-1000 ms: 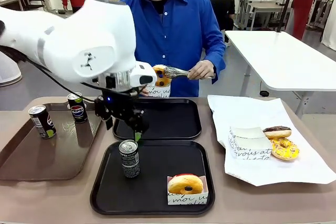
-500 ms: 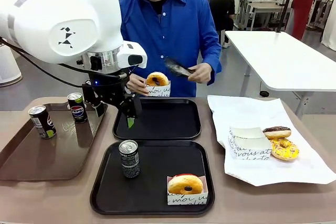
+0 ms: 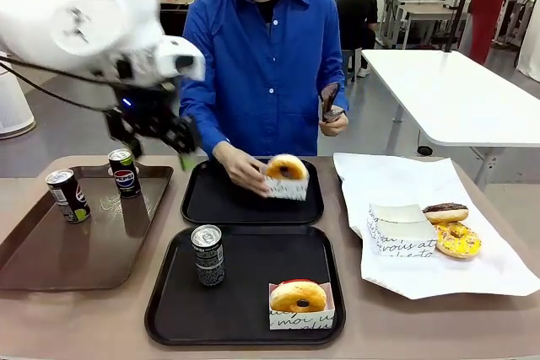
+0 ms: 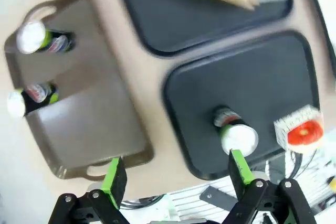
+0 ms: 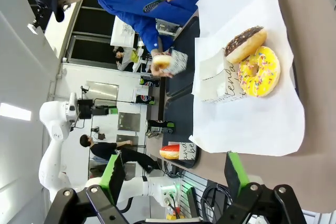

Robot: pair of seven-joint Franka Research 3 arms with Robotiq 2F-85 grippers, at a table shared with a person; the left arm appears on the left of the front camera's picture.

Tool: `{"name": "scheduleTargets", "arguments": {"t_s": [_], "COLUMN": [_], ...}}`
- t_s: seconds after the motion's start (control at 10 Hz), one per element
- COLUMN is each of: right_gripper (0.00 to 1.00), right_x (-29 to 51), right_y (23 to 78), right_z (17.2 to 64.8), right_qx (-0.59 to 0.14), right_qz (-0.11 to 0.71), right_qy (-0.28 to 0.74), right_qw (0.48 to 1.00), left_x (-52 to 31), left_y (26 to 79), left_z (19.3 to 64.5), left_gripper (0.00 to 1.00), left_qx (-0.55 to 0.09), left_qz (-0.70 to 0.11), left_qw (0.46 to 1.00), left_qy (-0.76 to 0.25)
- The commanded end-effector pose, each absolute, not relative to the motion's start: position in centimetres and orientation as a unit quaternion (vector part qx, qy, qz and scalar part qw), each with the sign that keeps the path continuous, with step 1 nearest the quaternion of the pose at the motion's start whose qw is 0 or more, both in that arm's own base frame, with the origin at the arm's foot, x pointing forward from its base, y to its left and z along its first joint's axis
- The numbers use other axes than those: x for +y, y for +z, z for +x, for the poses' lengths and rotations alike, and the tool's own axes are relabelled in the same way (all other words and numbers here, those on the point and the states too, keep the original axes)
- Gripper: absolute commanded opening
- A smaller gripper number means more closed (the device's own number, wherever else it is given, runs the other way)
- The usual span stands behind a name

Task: Set up donuts and drinks on trays.
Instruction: Pick up one Pepsi coke from the Handle tray and place it on the Flat Tray without a Pepsi coke.

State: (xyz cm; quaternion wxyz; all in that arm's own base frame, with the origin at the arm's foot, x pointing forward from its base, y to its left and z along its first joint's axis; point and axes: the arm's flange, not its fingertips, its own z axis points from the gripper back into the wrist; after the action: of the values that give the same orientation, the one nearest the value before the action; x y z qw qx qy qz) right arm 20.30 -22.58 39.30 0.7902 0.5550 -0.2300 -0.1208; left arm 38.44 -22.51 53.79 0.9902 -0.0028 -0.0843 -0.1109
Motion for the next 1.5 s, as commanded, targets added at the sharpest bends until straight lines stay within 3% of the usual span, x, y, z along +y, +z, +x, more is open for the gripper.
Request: {"name": "scheduleTargets", "arguments": {"t_s": [0.0,0.5,0.7,0.8,1.2,1.4], "right_gripper": [1.0,1.0,1.0,1.0,1.0,1.0], "right_x": [-22.6,-22.6,-22.6,-22.6,-22.6,-22.6], "right_y": [39.3,39.3,39.3,39.3,39.3,39.3], "right_z": [20.4,20.4,20.4,20.4,20.4,20.4], "right_qx": [-0.241,-0.241,-0.241,-0.241,-0.241,-0.241], "right_qz": [0.561,0.561,0.561,0.561,0.561,0.561], "right_qy": [-0.114,-0.114,-0.114,-0.114,-0.114,-0.114], "right_qw": [0.783,0.783,0.783,0.783,0.783,0.783], "left_x": [-13.2,1.2,1.5,2.2,2.0,3.4], "left_y": [55.8,51.5,50.3,51.4,50.9,49.3], "left_z": [40.0,38.3,38.2,38.9,38.6,44.7], "left_gripper": [1.0,1.0,1.0,1.0,1.0,1.0], "left_qx": [-0.066,-0.058,-0.077,-0.047,-0.054,-0.042], "left_qz": [-0.035,-0.044,-0.038,-0.045,-0.044,-0.026], "left_qw": [0.997,0.995,0.995,0.995,0.995,0.996], "left_qy": [-0.017,0.068,0.05,0.079,0.072,0.071]}}
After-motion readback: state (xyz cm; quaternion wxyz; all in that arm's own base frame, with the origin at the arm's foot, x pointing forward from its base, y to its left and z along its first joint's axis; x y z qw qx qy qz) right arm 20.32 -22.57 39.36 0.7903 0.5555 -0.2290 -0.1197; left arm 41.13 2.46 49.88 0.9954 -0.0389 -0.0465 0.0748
